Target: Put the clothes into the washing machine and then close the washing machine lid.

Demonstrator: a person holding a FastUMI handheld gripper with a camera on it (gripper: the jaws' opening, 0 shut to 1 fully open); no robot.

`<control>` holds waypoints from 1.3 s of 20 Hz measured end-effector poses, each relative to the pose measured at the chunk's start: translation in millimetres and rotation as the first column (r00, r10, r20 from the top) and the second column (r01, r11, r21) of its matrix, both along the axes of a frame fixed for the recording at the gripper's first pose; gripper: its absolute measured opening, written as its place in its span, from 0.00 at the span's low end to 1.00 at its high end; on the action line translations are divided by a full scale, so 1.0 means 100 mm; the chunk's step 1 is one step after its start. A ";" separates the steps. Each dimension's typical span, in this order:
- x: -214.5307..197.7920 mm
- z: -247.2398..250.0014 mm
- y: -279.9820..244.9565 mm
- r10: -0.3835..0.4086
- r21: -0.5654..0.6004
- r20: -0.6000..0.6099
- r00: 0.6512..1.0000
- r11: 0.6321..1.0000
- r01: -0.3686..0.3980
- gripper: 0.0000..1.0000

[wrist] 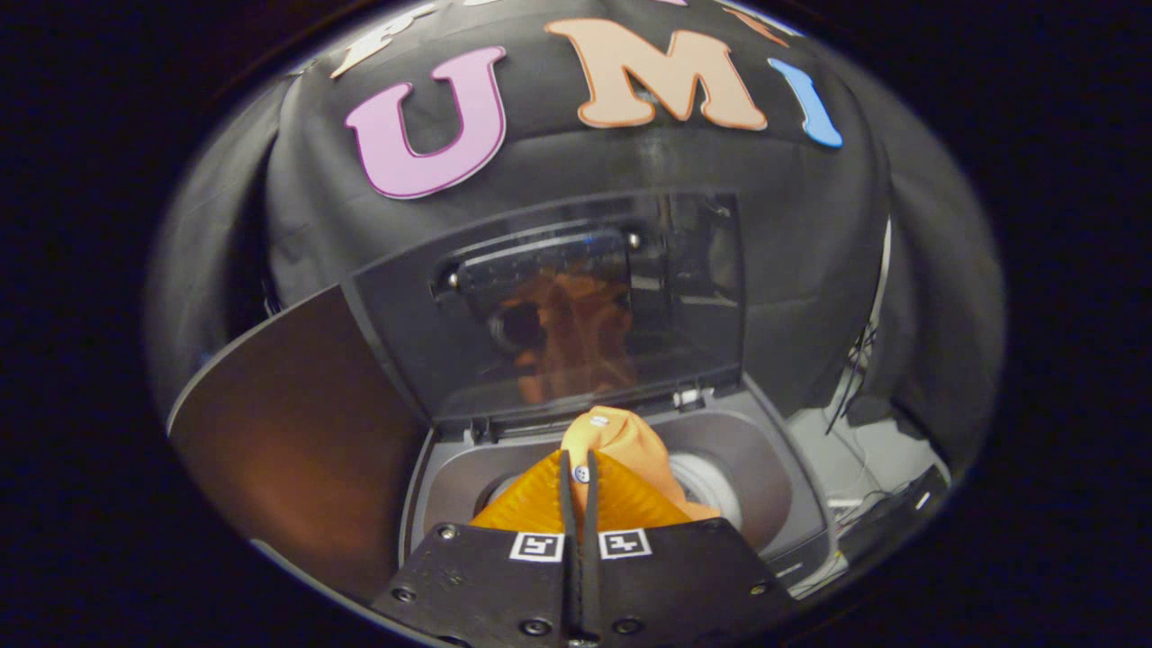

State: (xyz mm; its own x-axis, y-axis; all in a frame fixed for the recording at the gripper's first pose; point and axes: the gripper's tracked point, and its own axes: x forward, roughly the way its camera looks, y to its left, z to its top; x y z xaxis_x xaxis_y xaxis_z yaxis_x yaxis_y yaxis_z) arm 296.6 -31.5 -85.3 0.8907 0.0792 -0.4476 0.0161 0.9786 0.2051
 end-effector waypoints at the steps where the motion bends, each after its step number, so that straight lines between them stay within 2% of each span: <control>1: 0.00 -0.06 0.00 0.000 0.007 -0.003 1.000 1.000 0.000 0.00; 5: -0.01 -0.33 0.05 0.011 0.004 -0.049 0.999 1.000 -0.011 0.01; 13: -0.06 -0.70 0.15 0.020 -0.070 -0.111 0.994 0.997 -0.028 0.11; 15: -0.07 -0.72 0.17 0.013 -0.086 -0.094 0.996 0.996 -0.021 0.24; 19: -0.25 -0.74 0.26 0.046 -0.165 -0.105 0.993 0.984 -0.063 0.54; 22: -0.40 -0.69 0.33 0.085 -0.202 -0.099 0.991 0.974 -0.103 1.00; 24: -0.50 -0.58 0.28 0.110 -0.250 -0.073 0.991 0.960 -0.125 0.96; 26: -0.62 -0.50 0.15 0.121 -0.283 -0.063 0.991 0.950 -0.134 0.98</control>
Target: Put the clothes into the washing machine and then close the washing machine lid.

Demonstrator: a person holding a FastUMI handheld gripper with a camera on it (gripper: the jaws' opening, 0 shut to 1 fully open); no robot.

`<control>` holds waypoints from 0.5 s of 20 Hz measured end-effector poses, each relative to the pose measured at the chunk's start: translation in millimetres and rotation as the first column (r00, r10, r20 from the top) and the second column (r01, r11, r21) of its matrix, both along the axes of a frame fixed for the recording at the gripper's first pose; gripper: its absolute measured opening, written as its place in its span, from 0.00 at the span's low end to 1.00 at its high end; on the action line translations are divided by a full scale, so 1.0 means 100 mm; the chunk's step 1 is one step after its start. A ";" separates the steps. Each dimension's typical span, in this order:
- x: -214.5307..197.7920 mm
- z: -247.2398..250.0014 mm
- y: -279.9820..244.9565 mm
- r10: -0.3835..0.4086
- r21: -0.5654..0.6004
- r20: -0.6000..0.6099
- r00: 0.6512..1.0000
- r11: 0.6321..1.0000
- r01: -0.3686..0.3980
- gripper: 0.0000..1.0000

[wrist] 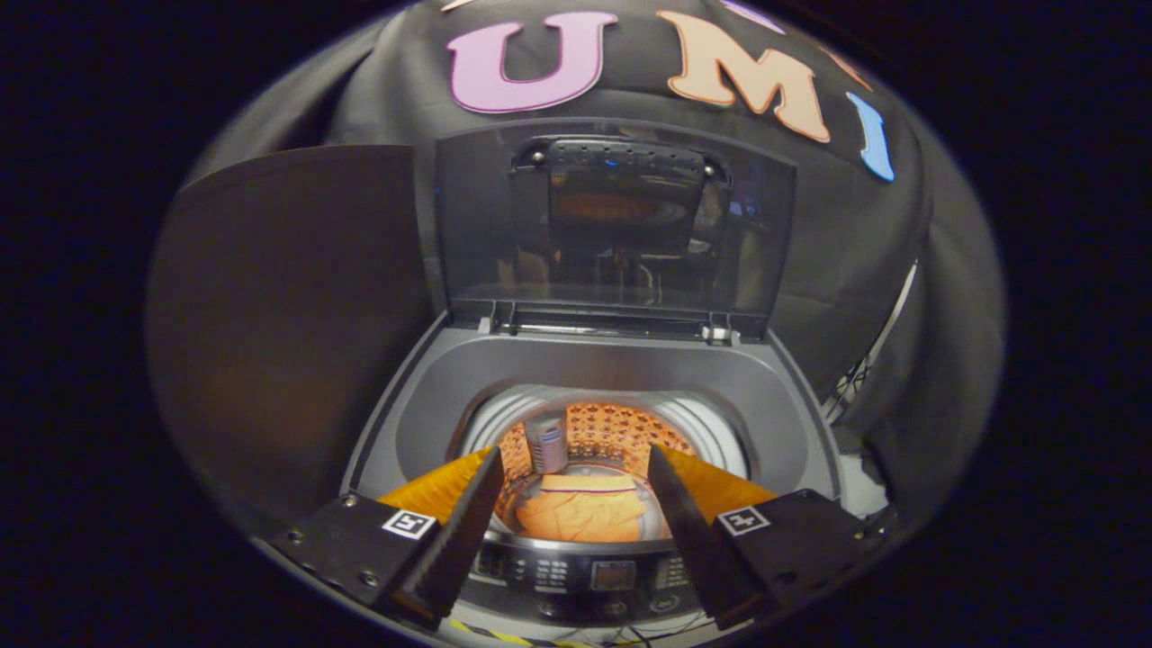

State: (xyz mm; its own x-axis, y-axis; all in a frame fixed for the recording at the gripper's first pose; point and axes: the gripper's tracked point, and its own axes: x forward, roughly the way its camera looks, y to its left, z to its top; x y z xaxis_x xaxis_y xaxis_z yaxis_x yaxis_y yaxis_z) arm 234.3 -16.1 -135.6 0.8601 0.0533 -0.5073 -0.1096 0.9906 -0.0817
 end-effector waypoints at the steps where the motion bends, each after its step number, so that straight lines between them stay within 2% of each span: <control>1: -0.04 0.03 -0.06 -0.003 0.008 0.013 1.000 1.000 0.003 0.98; 4: -0.22 0.12 -0.22 -0.037 0.072 0.027 0.999 0.997 0.035 0.98; 10: -0.60 0.29 -0.37 -0.019 0.138 0.059 0.998 0.990 0.011 0.98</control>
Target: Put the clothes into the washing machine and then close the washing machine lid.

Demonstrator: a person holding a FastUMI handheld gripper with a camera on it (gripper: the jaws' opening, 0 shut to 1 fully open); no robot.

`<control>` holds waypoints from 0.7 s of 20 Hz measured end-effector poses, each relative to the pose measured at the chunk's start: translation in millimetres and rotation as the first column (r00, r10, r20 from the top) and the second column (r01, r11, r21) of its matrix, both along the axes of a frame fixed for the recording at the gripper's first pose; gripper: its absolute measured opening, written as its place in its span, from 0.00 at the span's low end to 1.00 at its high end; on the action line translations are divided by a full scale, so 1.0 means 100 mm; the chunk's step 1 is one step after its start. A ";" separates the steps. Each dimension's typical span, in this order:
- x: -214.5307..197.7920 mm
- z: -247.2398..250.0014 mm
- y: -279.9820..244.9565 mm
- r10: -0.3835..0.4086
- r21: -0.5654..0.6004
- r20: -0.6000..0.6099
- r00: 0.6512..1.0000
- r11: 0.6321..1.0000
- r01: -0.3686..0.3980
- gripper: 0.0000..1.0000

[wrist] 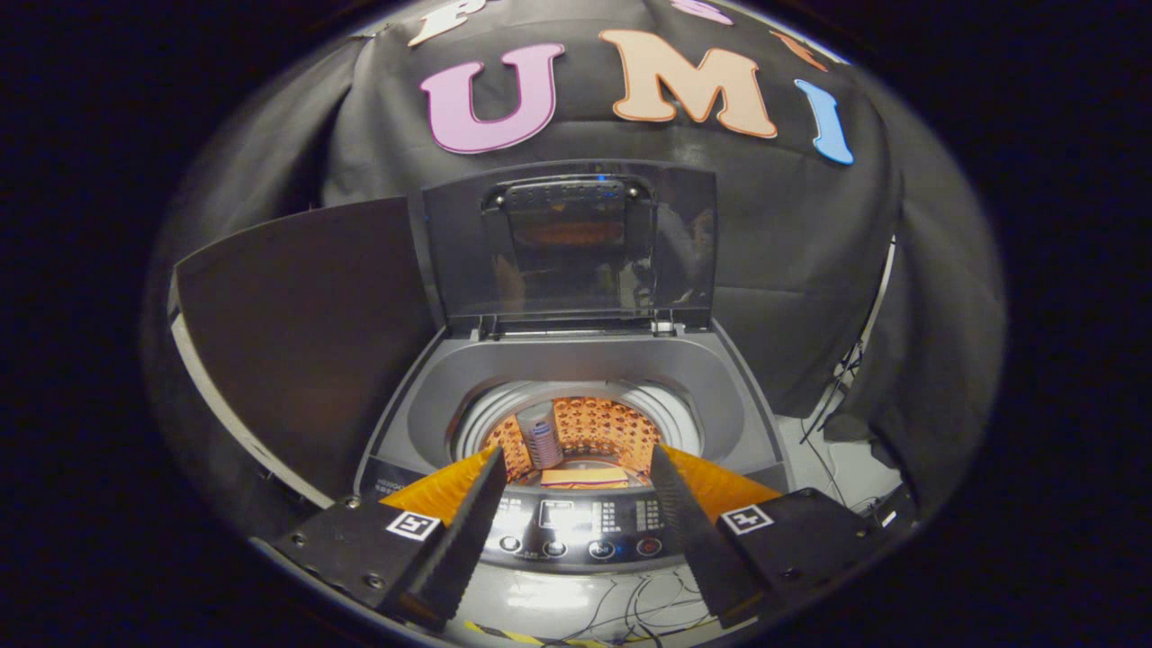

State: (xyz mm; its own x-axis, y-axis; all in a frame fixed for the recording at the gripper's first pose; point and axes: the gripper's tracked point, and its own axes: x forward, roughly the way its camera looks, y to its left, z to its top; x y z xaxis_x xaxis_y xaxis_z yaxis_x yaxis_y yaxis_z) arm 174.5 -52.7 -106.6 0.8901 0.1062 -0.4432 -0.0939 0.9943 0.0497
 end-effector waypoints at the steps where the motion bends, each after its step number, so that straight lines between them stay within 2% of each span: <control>1: -0.06 0.05 0.00 0.008 0.013 0.011 1.000 1.000 -0.009 0.97; 6: -0.32 0.28 -0.16 0.001 0.048 0.037 0.999 0.999 -0.003 0.97; 14: -0.31 1.05 -0.22 -0.030 0.105 0.186 0.982 0.994 0.011 0.98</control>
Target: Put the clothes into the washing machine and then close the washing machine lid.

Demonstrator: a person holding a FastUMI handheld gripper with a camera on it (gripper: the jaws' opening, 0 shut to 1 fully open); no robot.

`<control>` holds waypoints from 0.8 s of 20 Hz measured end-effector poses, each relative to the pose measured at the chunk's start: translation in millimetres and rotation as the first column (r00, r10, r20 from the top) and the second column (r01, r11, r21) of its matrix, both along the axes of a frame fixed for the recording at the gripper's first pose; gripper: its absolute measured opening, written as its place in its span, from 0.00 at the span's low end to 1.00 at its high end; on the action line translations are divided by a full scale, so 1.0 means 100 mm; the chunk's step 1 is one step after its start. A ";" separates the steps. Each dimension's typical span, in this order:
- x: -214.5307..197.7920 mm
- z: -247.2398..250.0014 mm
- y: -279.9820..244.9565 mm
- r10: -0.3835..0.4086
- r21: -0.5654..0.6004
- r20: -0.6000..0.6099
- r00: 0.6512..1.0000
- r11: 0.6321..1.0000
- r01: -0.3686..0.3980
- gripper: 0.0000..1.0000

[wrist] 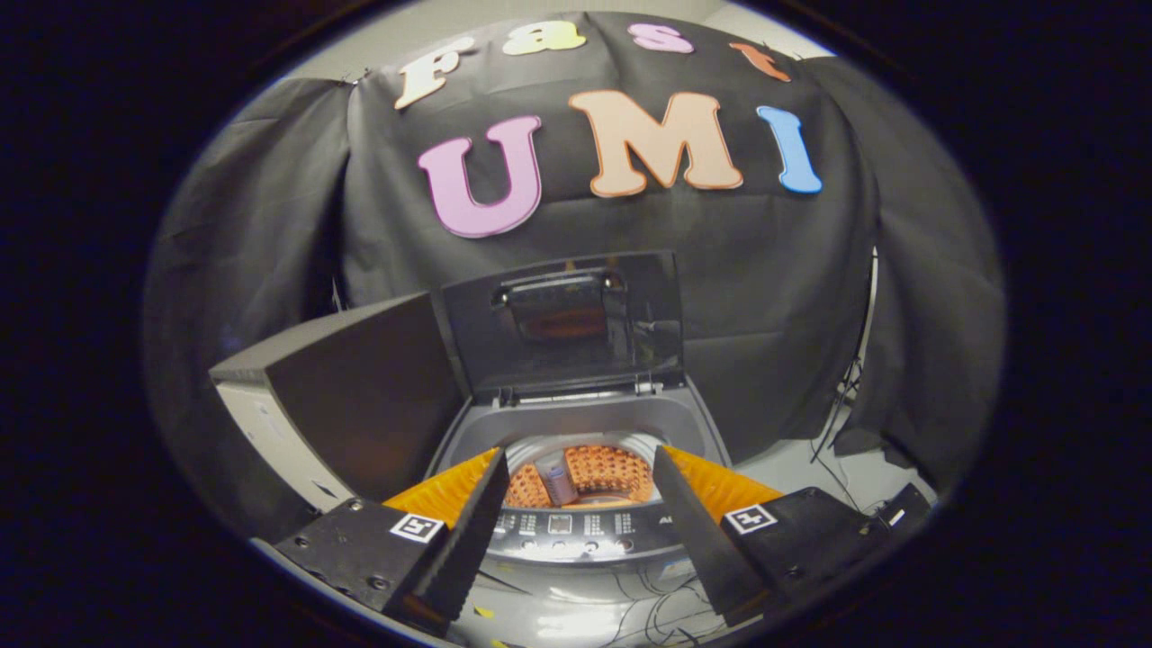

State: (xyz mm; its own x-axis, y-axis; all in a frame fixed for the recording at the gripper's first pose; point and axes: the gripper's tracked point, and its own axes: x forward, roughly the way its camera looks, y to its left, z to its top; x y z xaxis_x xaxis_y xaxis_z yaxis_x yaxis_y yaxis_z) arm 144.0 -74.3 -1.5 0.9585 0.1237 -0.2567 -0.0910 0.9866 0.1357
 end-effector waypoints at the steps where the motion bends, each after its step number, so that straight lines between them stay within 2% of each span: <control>1: 0.04 0.11 0.01 -0.007 0.000 0.028 1.000 1.000 0.007 0.98; 4: 0.17 0.45 0.09 -0.034 0.001 0.117 0.993 0.999 0.034 0.98; 10: 0.59 0.81 0.28 -0.070 -0.047 0.246 0.967 0.995 0.084 0.97; 13: 0.90 0.90 0.48 -0.057 -0.048 0.244 0.968 0.996 0.071 0.97; 16: 1.33 1.07 0.56 -0.080 -0.088 0.270 0.960 0.990 0.107 0.97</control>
State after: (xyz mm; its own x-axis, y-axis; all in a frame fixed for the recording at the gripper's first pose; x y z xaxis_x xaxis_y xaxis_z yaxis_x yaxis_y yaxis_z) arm 277.3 -18.6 105.6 0.9999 0.0169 0.0013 -0.0169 0.9997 0.0188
